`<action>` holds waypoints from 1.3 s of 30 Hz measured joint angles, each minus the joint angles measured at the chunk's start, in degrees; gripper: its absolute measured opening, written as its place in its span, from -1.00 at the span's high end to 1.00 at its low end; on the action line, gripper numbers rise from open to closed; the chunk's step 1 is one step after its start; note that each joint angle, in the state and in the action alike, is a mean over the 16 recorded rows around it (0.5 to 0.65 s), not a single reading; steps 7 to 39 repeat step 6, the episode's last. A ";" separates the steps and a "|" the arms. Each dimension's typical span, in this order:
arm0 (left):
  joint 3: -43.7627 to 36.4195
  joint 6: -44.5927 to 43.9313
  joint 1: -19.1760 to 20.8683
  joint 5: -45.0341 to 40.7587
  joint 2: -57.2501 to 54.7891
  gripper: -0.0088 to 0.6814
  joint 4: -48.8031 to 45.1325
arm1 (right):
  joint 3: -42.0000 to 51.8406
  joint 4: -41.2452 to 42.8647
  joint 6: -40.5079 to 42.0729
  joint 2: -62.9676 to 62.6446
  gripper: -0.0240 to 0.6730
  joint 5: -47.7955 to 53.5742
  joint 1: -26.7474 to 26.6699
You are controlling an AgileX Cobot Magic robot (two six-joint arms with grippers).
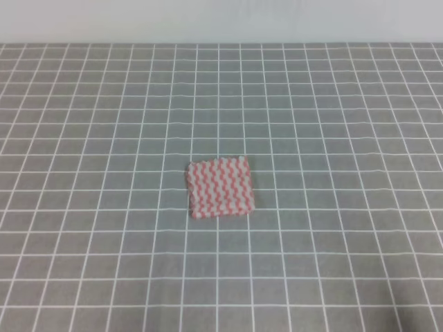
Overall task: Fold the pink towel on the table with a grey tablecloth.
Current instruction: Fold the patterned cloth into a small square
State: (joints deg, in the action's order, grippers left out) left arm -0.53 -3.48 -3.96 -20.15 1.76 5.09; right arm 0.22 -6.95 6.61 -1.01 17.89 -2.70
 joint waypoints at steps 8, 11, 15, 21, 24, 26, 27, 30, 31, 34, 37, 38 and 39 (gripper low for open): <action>-0.02 -0.03 0.00 0.00 0.06 0.98 0.00 | 0.00 0.00 0.00 -0.04 0.98 0.00 0.00; -0.02 -0.03 0.00 0.00 0.06 0.98 0.00 | 0.00 0.00 0.00 -0.04 0.98 0.00 0.00; -0.02 -0.03 0.00 0.00 0.06 0.98 0.00 | 0.00 0.00 0.00 -0.04 0.98 0.00 0.00; -0.02 -0.03 0.00 0.00 0.06 0.98 0.00 | 0.00 0.00 0.00 -0.04 0.98 0.00 0.00; -0.02 -0.03 0.00 0.00 0.06 0.98 0.00 | 0.00 0.00 0.00 -0.04 0.98 0.00 0.00; -0.02 -0.03 0.00 0.00 0.06 0.98 0.00 | 0.00 0.00 0.00 -0.04 0.98 0.00 0.00; -0.02 -0.03 0.00 0.00 0.06 0.98 0.00 | 0.00 0.00 0.00 -0.04 0.98 0.00 0.00; -0.02 -0.03 0.00 0.00 0.06 0.98 0.00 | 0.00 0.00 0.00 -0.04 0.98 0.00 0.00; -0.02 -0.03 0.00 0.00 0.06 0.98 0.00 | 0.00 0.00 0.00 -0.04 0.98 0.00 0.00; -0.02 -0.03 0.00 0.00 0.06 0.98 0.00 | 0.00 0.00 0.00 -0.04 0.98 0.00 0.00; -0.02 -0.03 0.00 0.00 0.06 0.98 0.00 | 0.00 0.00 0.00 -0.04 0.98 0.00 0.00; -0.02 -0.03 0.00 0.00 0.06 0.98 0.00 | 0.00 0.00 0.00 -0.04 0.98 0.00 0.00; -0.02 -0.03 0.00 0.00 0.06 0.98 0.00 | 0.00 0.00 0.00 -0.04 0.98 0.00 0.00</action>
